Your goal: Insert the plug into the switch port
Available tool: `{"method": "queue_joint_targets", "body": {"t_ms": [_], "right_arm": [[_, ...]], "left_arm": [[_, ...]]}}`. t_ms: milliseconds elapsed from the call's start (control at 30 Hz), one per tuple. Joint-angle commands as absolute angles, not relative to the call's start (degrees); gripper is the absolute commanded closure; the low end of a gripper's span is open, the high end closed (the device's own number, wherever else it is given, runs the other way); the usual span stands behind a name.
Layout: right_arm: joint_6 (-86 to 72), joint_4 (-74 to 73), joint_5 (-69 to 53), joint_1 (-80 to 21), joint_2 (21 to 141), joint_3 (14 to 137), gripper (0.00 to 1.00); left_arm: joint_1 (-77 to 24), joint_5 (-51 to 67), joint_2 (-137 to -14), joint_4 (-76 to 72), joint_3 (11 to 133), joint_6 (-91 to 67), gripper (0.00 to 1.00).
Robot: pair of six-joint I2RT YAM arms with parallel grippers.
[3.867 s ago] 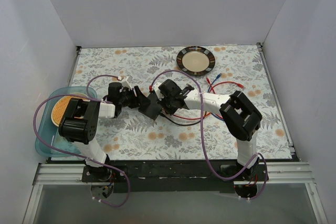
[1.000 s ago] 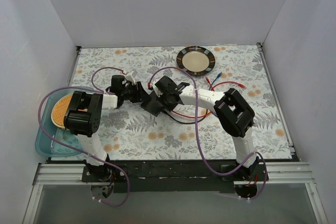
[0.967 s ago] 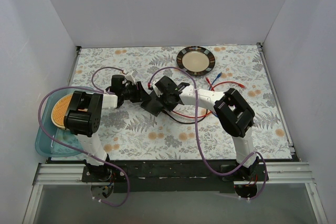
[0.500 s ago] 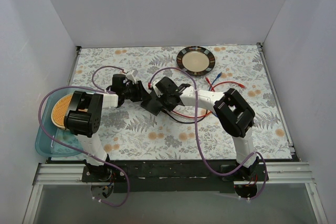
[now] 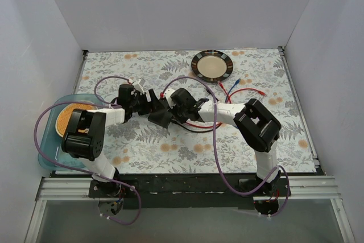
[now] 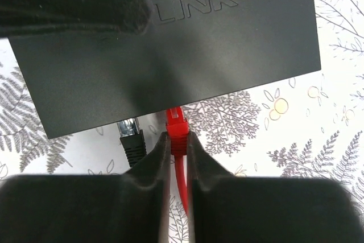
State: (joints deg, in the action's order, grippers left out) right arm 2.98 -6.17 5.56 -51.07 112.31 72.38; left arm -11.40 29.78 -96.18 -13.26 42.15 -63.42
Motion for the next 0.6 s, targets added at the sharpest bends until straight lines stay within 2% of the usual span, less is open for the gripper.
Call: {"method": "queue_joint_targets", "body": {"t_ms": [0,33,67,133,167,267,367,567], "right_arm": [[1.41,5.10,5.27,-51.86,107.67,72.25,0.77],[1.49,4.49,5.53,-51.86,107.23,71.90,0.73],[1.23,4.05,6.49,-51.86,106.79,71.63,0.64],[0.88,2.30,7.29,-51.94,105.56,71.46,0.55],[0.79,1.59,7.90,-51.86,105.21,71.46,0.46],[0.53,-1.65,10.18,-51.86,103.98,71.46,0.31],[0.44,-4.47,12.29,-51.86,102.75,71.11,0.21],[-5.09,-3.43,14.67,-51.86,94.23,64.87,0.09]], "left_arm": [[-13.27,31.82,-91.23,-9.06,40.26,-66.71,0.19],[-13.27,30.08,-90.80,-8.79,40.17,-66.71,0.14],[-13.01,29.19,-89.75,-8.09,40.17,-66.71,0.12],[-12.92,27.00,-88.34,-7.21,39.81,-66.62,0.07],[-12.66,24.98,-87.63,-6.69,39.64,-66.62,0.03],[-12.39,21.55,-84.03,-6.16,38.59,-66.88,0.02],[-12.13,19.26,-79.82,-5.54,37.88,-67.06,0.02],[-11.87,16.61,-69.88,-2.90,38.41,-66.88,0.02]]}}
